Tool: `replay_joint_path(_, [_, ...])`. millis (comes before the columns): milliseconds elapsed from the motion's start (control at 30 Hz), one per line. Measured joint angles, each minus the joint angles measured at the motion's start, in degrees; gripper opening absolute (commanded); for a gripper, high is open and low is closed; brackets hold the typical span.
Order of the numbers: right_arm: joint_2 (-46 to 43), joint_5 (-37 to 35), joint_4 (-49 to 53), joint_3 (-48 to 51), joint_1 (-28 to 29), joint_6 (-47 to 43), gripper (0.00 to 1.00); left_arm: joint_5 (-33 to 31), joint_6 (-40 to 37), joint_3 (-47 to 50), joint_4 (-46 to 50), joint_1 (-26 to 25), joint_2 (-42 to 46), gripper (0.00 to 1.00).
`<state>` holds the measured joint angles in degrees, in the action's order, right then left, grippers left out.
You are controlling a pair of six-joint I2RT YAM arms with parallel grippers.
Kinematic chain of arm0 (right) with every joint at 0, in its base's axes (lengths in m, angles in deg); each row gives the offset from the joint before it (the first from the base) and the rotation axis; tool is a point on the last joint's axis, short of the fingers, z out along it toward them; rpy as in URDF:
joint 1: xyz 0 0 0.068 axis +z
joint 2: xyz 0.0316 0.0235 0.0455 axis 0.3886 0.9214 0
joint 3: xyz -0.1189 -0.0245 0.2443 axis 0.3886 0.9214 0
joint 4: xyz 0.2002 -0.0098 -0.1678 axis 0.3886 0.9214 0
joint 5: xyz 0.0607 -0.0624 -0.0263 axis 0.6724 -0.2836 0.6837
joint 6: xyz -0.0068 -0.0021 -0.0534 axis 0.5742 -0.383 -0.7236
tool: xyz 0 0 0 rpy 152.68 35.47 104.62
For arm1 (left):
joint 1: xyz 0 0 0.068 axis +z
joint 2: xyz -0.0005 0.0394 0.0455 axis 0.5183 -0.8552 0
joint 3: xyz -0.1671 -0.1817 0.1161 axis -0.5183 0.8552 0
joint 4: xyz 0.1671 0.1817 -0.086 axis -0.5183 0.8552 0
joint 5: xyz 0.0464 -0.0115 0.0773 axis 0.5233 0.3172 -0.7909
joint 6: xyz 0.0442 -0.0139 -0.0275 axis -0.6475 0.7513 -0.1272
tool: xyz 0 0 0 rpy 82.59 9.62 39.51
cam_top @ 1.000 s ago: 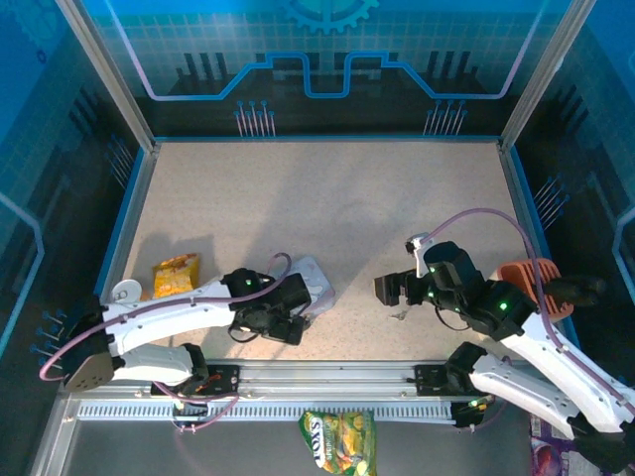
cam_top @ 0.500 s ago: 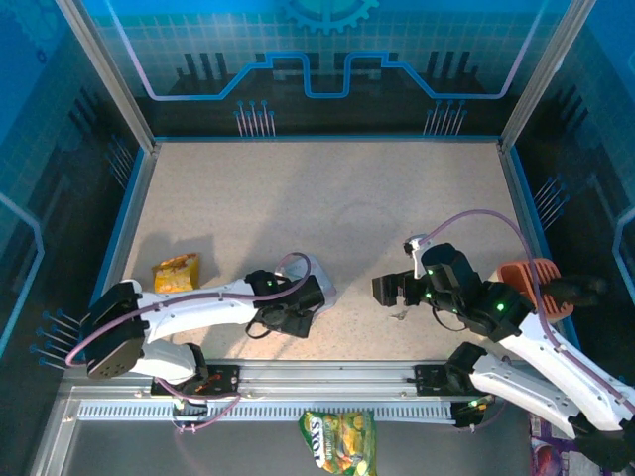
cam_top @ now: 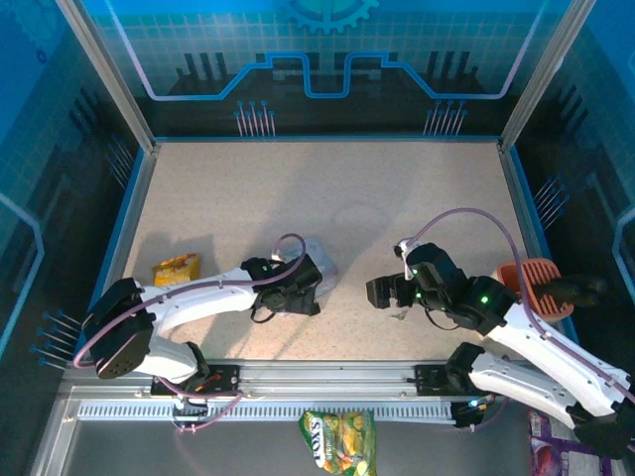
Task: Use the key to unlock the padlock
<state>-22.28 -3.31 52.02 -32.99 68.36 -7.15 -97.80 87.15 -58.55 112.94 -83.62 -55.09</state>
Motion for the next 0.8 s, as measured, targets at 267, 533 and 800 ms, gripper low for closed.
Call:
replay_joint_path(267, [3.0, 0.5, -0.9, 3.4, 0.0, 0.5, 0.89, -0.5, -5.2, -2.8, -4.6, 6.7, -3.8, 0.99])
replay_joint_path(533, [4.0, -0.2, 0.4, 7.5, 0.2, 4.7, 0.84, -1.5, -8.2, -6.6, -5.6, 7.3, -5.5, 0.99])
replay_joint_path(800, [4.0, -4.0, 2.0, 12.5, 0.3, 13.3, 0.7, -2.9, -7.7, 2.4, -11.9, 0.3, 14.8, 0.99])
